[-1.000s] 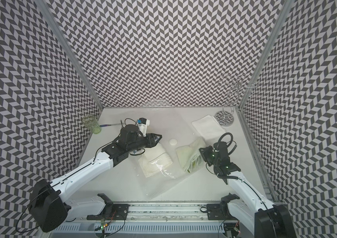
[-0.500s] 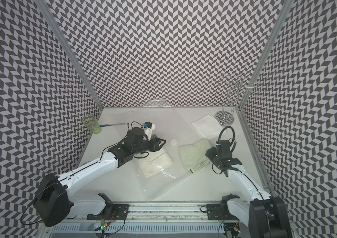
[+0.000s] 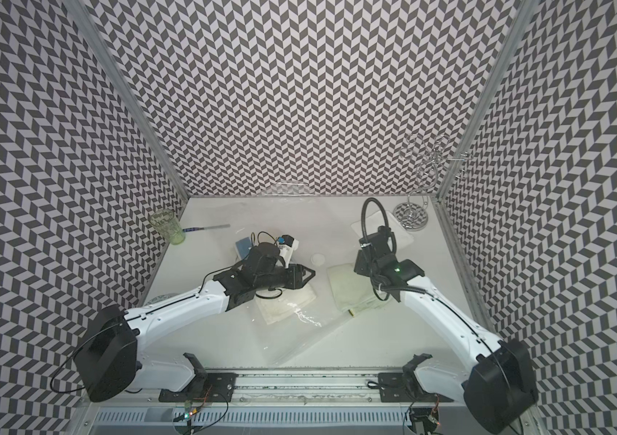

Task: Place the folded towel into the vacuum bag
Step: Place the towel in the vacuum bag, then adjust the towel in the vacuum bag.

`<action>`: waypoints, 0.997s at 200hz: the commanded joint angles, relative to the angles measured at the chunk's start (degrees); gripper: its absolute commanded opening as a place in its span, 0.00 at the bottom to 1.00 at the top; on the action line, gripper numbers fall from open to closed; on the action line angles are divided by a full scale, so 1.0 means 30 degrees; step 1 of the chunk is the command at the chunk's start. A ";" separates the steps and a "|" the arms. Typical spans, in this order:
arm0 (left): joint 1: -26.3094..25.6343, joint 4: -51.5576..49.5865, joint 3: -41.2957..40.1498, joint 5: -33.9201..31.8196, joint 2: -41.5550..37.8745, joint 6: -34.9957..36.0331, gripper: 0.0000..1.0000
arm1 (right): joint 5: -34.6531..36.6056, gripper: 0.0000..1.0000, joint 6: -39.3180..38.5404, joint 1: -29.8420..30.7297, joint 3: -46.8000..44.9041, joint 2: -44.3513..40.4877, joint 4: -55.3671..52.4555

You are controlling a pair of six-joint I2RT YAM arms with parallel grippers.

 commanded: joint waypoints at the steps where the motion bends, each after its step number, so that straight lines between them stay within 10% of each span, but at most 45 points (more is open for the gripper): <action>1: -0.0535 0.1019 -0.0547 -0.0163 0.0376 -0.0570 0.48 | -0.2172 0.59 -0.0473 0.0335 -0.1046 0.0381 0.0451; 120: -0.0017 0.4412 -0.4466 0.0344 0.2004 -0.2714 0.47 | -0.5666 0.53 -0.0283 -0.3694 -0.5107 0.4535 0.4426; 199: 0.0349 0.3095 -0.4249 -0.0292 0.0542 -0.2294 0.47 | -0.0504 0.69 -0.2984 0.2855 0.0941 0.5352 -0.0470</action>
